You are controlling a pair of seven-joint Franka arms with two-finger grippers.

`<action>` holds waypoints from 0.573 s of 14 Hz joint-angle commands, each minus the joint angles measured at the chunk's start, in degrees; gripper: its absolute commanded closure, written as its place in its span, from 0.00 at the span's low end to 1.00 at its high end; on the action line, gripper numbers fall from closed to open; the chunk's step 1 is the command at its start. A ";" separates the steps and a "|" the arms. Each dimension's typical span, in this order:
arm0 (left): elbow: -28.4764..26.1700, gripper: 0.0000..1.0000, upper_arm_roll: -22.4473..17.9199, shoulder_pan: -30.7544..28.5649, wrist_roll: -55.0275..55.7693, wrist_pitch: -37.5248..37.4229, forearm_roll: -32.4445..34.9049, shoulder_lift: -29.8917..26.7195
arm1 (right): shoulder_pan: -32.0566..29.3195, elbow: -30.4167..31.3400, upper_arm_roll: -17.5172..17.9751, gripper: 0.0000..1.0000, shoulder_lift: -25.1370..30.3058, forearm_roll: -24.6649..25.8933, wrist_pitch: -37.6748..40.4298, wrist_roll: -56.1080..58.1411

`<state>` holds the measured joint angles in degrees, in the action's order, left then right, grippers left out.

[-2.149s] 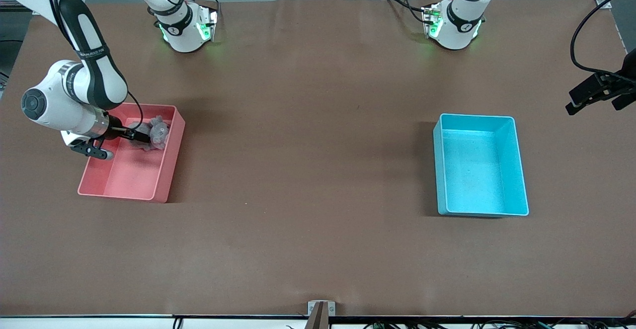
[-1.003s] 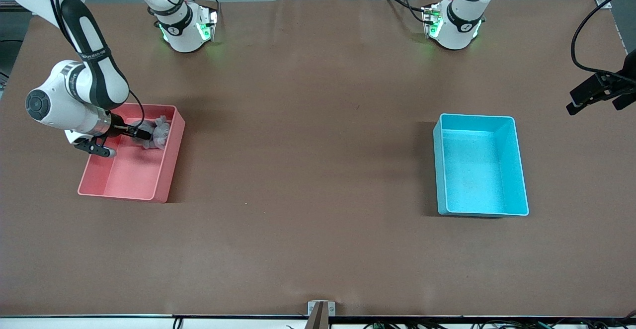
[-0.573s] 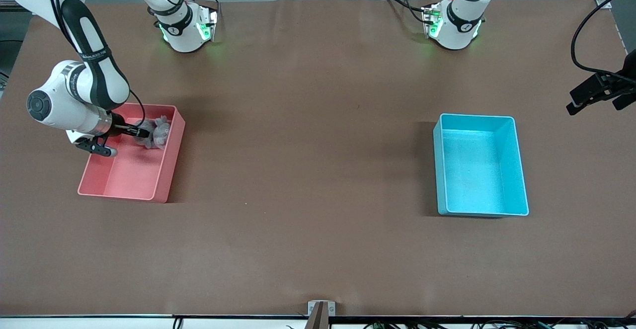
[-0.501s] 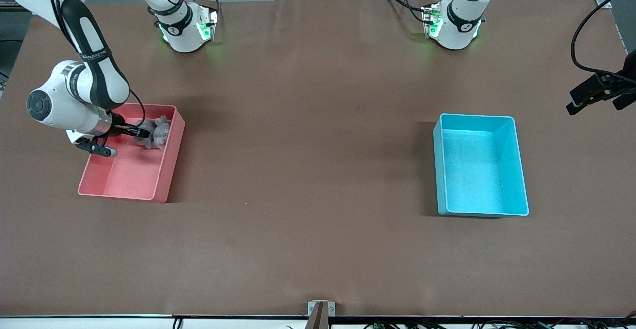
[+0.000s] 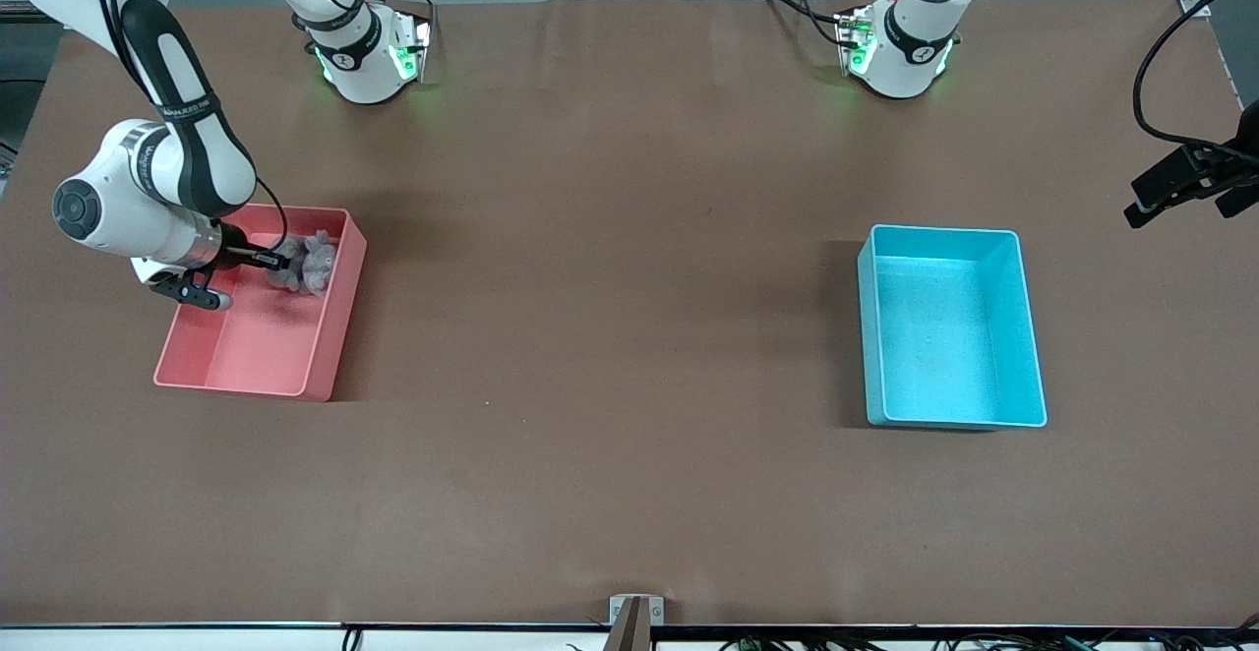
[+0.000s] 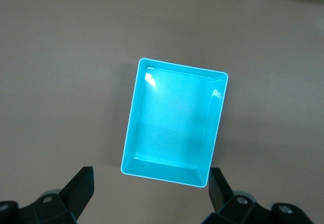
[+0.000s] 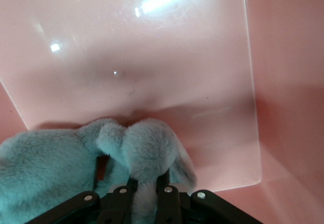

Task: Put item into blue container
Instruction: 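Close the right gripper on one grey plush toy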

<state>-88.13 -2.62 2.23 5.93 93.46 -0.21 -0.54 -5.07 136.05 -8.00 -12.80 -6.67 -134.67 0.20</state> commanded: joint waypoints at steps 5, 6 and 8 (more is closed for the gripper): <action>0.59 0.00 -0.02 -0.38 -0.04 -0.65 -1.64 0.10 | -0.30 -13.85 0.27 1.00 0.14 3.04 20.54 -1.25; 0.59 0.00 -0.02 -0.47 -0.04 -0.65 -1.64 0.10 | -0.30 -17.28 0.27 1.00 0.14 4.19 24.94 -1.95; 0.59 0.00 -0.02 -0.47 0.05 -0.65 -1.64 0.10 | 0.49 -25.97 0.53 1.00 0.06 5.69 35.39 -5.89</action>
<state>-88.14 -2.62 2.18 5.93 93.46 -0.21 -0.53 -5.01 117.66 -7.96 -12.51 -2.89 -107.51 -1.87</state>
